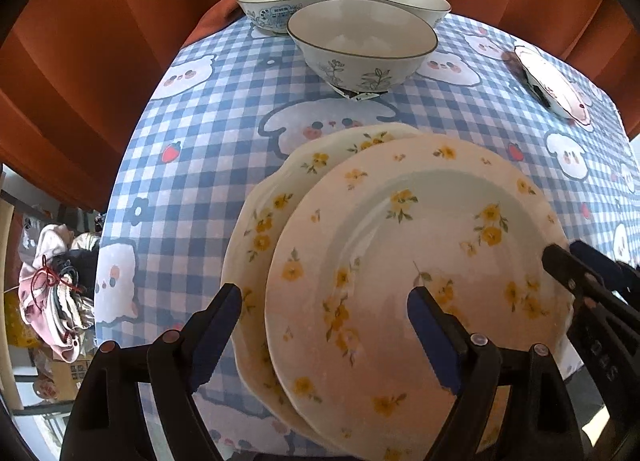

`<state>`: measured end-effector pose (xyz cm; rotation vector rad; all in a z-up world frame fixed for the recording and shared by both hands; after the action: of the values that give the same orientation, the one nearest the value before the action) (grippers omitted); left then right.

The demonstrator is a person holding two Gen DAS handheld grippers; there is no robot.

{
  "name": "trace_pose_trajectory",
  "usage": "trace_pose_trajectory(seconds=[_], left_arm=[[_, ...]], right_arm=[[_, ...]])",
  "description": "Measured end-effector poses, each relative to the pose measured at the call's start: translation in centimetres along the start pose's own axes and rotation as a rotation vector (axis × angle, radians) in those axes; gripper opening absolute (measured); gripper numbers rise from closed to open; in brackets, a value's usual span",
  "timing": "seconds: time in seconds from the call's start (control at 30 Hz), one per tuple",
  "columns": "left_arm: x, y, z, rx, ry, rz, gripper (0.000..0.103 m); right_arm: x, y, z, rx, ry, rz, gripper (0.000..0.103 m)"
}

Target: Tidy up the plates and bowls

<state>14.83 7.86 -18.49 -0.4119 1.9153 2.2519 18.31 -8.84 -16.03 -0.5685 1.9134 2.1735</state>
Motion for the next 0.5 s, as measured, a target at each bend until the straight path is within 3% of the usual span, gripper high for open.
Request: trace_pose_trajectory(seconds=[0.5], left_arm=[[0.5, 0.3, 0.3, -0.022, -0.044, -0.021, 0.086]], right_arm=[[0.4, -1.4, 2.9, 0.005, 0.034, 0.027, 0.032]])
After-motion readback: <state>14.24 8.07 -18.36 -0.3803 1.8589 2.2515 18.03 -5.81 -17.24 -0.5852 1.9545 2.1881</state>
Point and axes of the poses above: each gripper's, at about its wrist camera, not at the fingertips, and y roughly against the way its jaws point, z to its left, x to its underside, the point moved 9 cm from there along -y, roughly the way its jaws point, and after that the axes turned 8 degrees about -x, right-handed, at the moved point
